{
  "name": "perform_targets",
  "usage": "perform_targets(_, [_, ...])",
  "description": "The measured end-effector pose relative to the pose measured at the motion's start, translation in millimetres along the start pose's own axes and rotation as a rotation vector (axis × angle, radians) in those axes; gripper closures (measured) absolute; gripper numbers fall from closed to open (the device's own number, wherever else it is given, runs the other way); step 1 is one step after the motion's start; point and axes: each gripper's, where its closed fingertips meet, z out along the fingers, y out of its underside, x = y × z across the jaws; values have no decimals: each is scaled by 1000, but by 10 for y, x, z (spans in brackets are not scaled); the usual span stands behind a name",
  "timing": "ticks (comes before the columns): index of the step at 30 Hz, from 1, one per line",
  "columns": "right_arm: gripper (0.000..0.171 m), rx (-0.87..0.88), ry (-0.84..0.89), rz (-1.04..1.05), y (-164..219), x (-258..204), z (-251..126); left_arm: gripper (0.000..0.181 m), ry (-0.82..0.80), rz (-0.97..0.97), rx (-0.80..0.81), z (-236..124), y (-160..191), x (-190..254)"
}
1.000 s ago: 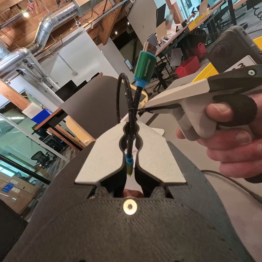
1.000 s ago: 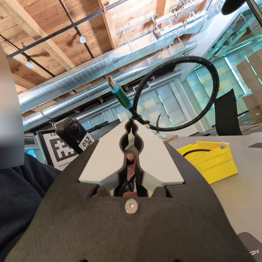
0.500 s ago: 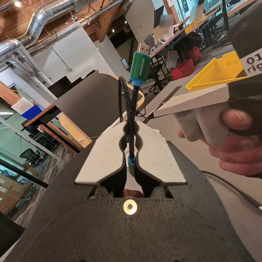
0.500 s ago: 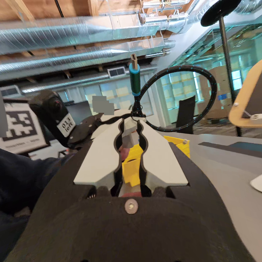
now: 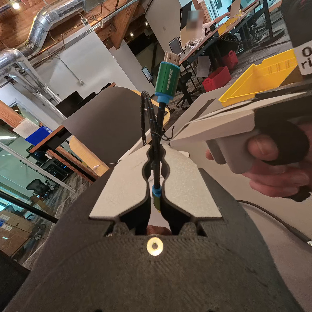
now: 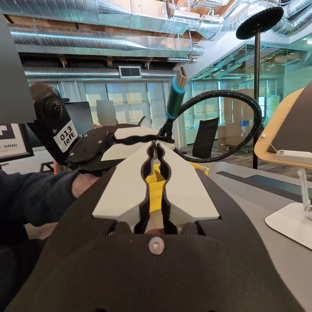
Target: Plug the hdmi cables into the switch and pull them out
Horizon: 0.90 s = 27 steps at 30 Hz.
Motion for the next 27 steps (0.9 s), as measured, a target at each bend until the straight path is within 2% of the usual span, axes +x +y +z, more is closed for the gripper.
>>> perform_targets(10, [171, -29, -6, 54, -38, -68, -7, 175, -37, 69, -39, 19, 71, -3])
perform_targets(16, [171, -22, 21, 40, -267, -70, -88, 175, -51, 144, -42, 5, 56, -12])
perform_targets(22, [171, -24, 56, 52, -294, 146, -249, 175, -60, 69, -23, -26, 2, -121])
perform_targets(27, [171, -65, 162, 48, -201, 496, -441, 175, -46, -72, 22, -71, -47, -342])
